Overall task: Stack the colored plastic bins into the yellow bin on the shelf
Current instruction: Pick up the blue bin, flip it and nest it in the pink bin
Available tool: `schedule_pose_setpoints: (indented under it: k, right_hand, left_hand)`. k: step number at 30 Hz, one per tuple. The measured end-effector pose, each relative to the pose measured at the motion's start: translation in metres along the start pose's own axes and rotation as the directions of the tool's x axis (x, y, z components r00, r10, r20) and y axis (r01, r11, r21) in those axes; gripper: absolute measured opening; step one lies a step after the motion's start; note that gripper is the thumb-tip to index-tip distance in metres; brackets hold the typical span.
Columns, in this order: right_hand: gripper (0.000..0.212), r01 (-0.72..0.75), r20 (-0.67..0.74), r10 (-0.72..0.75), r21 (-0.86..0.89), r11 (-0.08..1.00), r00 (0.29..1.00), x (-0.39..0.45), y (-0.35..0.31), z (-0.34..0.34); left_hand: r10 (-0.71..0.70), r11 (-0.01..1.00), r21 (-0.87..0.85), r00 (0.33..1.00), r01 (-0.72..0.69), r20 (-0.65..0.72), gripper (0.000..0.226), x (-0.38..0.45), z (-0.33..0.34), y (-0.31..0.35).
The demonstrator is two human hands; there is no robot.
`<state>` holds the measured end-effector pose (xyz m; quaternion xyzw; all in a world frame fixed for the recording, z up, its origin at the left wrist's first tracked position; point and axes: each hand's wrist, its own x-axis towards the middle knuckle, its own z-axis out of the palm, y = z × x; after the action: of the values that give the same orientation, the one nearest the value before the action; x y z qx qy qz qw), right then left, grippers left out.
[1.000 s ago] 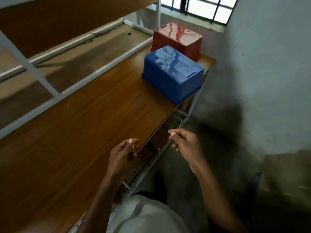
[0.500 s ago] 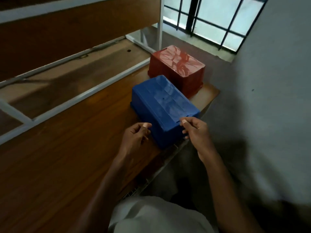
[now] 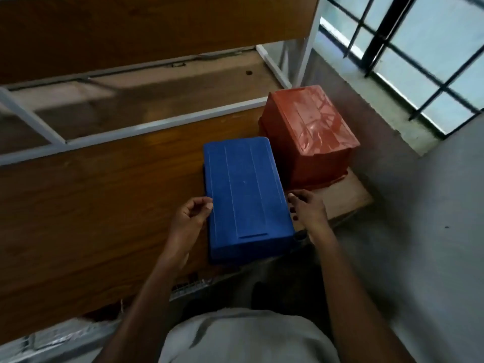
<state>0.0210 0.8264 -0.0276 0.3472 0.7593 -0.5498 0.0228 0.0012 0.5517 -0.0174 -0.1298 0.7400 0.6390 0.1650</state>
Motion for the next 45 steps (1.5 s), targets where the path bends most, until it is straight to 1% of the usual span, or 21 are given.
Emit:
schedule_pose_setpoints:
  k: [2, 4, 5, 7, 8, 10, 11, 14, 18, 25, 28, 31, 33, 36, 38, 40, 43, 45]
  right_hand:
    - [0.011, -0.072, 0.127, 0.075, -0.027, 0.997, 0.989, 0.012, 0.005, 0.001]
    - [0.010, -0.128, 0.233, 0.140, -0.068, 0.989, 0.962, 0.019, 0.010, 0.002]
    - [0.015, -0.161, 0.270, 0.176, -0.077, 0.984, 0.946, 0.020, 0.012, 0.002]
    - [0.036, -0.256, 0.303, 0.267, -0.074, 0.964, 0.915, 0.020, 0.016, 0.004]
    - [0.044, -0.280, 0.310, 0.293, -0.088, 0.956, 0.904, 0.018, 0.017, 0.003]
    - [0.052, -0.287, 0.329, 0.307, -0.110, 0.952, 0.893, 0.015, 0.019, 0.002]
    - [0.052, -0.296, 0.337, 0.316, -0.109, 0.949, 0.887, 0.012, 0.018, 0.001]
    - [0.039, -0.312, 0.362, 0.326, -0.098, 0.945, 0.874, 0.005, 0.010, -0.001]
    - [0.030, -0.285, 0.359, 0.292, -0.074, 0.956, 0.887, 0.002, 0.007, 0.002]
    - [0.034, -0.349, 0.392, 0.319, 0.007, 0.937, 0.863, -0.013, 0.008, 0.016]
    - [0.033, -0.366, 0.404, 0.317, 0.047, 0.930, 0.858, -0.020, 0.006, 0.017]
    - [0.027, -0.358, 0.382, 0.304, 0.077, 0.931, 0.873, -0.025, 0.003, 0.017]
    - [0.029, -0.342, 0.331, 0.291, 0.109, 0.933, 0.898, -0.026, 0.000, 0.017]
    - [0.022, -0.277, 0.261, 0.230, 0.158, 0.948, 0.938, -0.026, -0.007, 0.022]
    - [0.020, -0.222, 0.244, 0.163, 0.238, 0.945, 0.956, -0.029, -0.019, 0.028]
    - [0.021, -0.185, 0.247, 0.108, 0.312, 0.932, 0.963, -0.037, -0.037, 0.037]
    - [0.019, -0.150, 0.341, 0.020, 0.359, 0.921, 0.940, -0.056, -0.060, 0.061]
    - [0.020, -0.136, 0.418, -0.021, 0.344, 0.929, 0.908, -0.071, -0.071, 0.080]
  left_hand:
    - [-0.013, 1.000, -0.010, 0.998, 0.012, -0.065, 0.021, -0.001, 0.008, -0.004]
    - [-0.024, 0.999, -0.031, 0.994, 0.021, -0.103, 0.024, -0.003, 0.013, -0.005]
    - [-0.033, 0.999, -0.043, 0.992, 0.028, -0.119, 0.025, -0.005, 0.015, -0.006]
    - [-0.060, 0.997, -0.062, 0.989, 0.052, -0.134, 0.027, -0.006, 0.017, -0.009]
    - [-0.083, 0.995, -0.075, 0.988, 0.073, -0.132, 0.028, -0.006, 0.017, -0.009]
    - [-0.113, 0.990, -0.099, 0.985, 0.100, -0.127, 0.028, -0.008, 0.019, -0.011]
    - [-0.115, 0.989, -0.103, 0.986, 0.103, -0.123, 0.028, -0.009, 0.020, -0.010]
    - [-0.113, 0.990, -0.101, 0.987, 0.102, -0.111, 0.026, -0.010, 0.021, -0.009]
    - [-0.112, 0.992, -0.071, 0.989, 0.106, -0.094, 0.028, -0.008, 0.014, -0.009]
    - [-0.108, 0.993, -0.063, 0.992, 0.104, -0.060, 0.025, -0.003, 0.002, -0.010]
    - [-0.097, 0.994, -0.054, 0.992, 0.093, -0.076, 0.024, 0.000, -0.004, -0.009]
    - [-0.110, 0.993, -0.051, 0.988, 0.105, -0.108, 0.022, 0.003, -0.021, -0.012]
    - [-0.113, 0.993, -0.036, 0.986, 0.110, -0.120, 0.022, 0.005, -0.035, -0.014]
    - [-0.046, 0.997, 0.056, 0.978, 0.058, -0.204, 0.026, 0.002, -0.056, -0.007]
    - [0.049, 0.987, 0.159, 0.966, -0.008, -0.256, 0.027, -0.004, -0.067, 0.008]
    - [0.172, 0.962, 0.252, 0.950, -0.105, -0.259, 0.024, -0.010, -0.074, 0.028]
    - [0.365, 0.901, 0.328, 0.905, -0.284, -0.219, 0.020, -0.018, -0.077, 0.060]
    - [0.437, 0.873, 0.323, 0.880, -0.364, -0.189, 0.020, -0.021, -0.076, 0.075]
